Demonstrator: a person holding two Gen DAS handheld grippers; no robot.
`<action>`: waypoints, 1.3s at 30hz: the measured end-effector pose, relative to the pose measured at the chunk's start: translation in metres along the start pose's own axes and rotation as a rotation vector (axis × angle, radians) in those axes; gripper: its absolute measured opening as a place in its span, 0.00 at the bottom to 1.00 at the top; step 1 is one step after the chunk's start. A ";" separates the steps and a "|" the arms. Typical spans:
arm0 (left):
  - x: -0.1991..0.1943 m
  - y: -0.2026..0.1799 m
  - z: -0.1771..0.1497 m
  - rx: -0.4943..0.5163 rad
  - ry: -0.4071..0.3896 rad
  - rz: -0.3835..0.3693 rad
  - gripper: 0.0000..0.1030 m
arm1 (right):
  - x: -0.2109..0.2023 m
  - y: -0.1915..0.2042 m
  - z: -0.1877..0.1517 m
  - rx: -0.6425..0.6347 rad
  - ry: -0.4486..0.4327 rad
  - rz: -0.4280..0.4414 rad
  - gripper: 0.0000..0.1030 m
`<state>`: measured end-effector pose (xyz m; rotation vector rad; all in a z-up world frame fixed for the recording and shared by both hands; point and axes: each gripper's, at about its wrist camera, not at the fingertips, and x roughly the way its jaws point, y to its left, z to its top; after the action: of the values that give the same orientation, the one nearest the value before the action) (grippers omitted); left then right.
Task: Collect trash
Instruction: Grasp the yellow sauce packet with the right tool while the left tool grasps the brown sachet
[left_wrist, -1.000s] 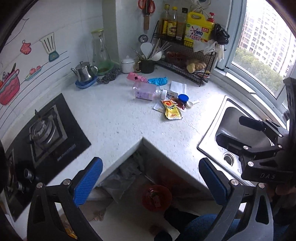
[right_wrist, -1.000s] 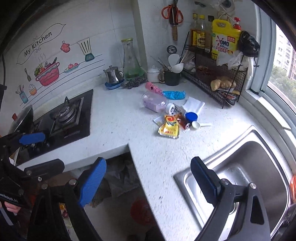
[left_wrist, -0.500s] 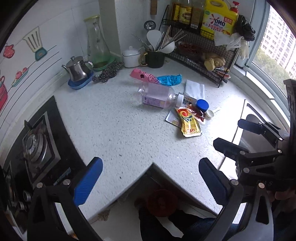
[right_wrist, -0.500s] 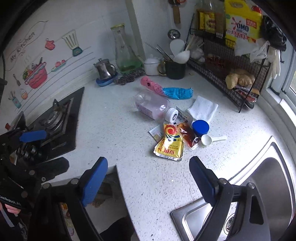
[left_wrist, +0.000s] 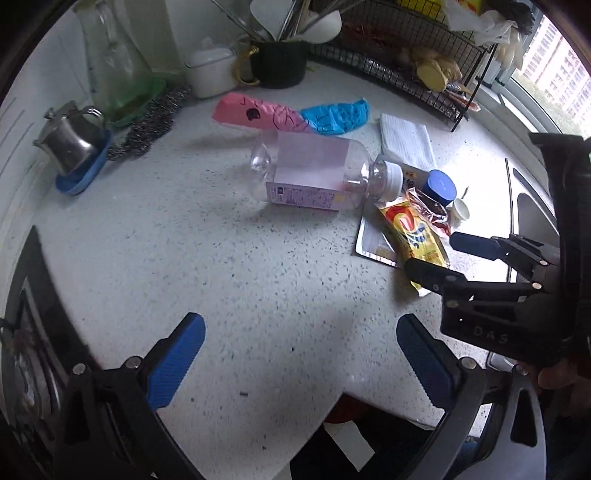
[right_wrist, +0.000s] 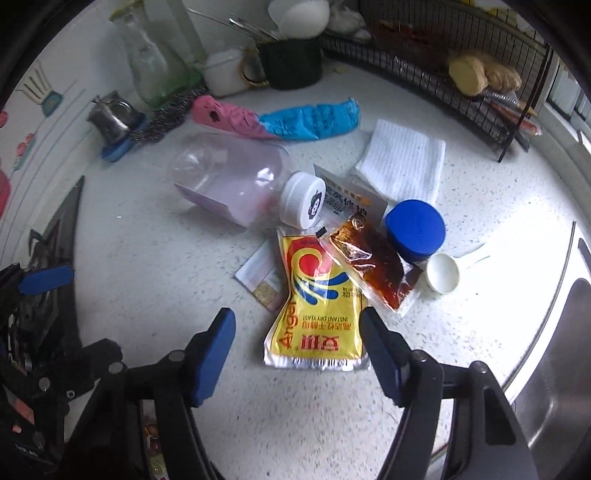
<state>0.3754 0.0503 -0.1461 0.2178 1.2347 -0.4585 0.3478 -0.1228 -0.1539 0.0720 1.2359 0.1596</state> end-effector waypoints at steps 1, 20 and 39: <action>0.005 0.001 0.003 0.006 0.007 -0.009 1.00 | 0.004 0.000 0.002 0.001 0.012 -0.013 0.59; 0.023 0.013 0.009 0.027 0.046 -0.053 1.00 | 0.001 0.001 -0.022 0.004 0.071 -0.022 0.07; -0.012 -0.067 0.035 0.078 -0.014 -0.100 1.00 | -0.115 -0.071 -0.055 0.142 -0.070 0.016 0.00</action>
<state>0.3723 -0.0207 -0.1181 0.2190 1.2194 -0.5945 0.2652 -0.2133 -0.0748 0.2090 1.1762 0.0827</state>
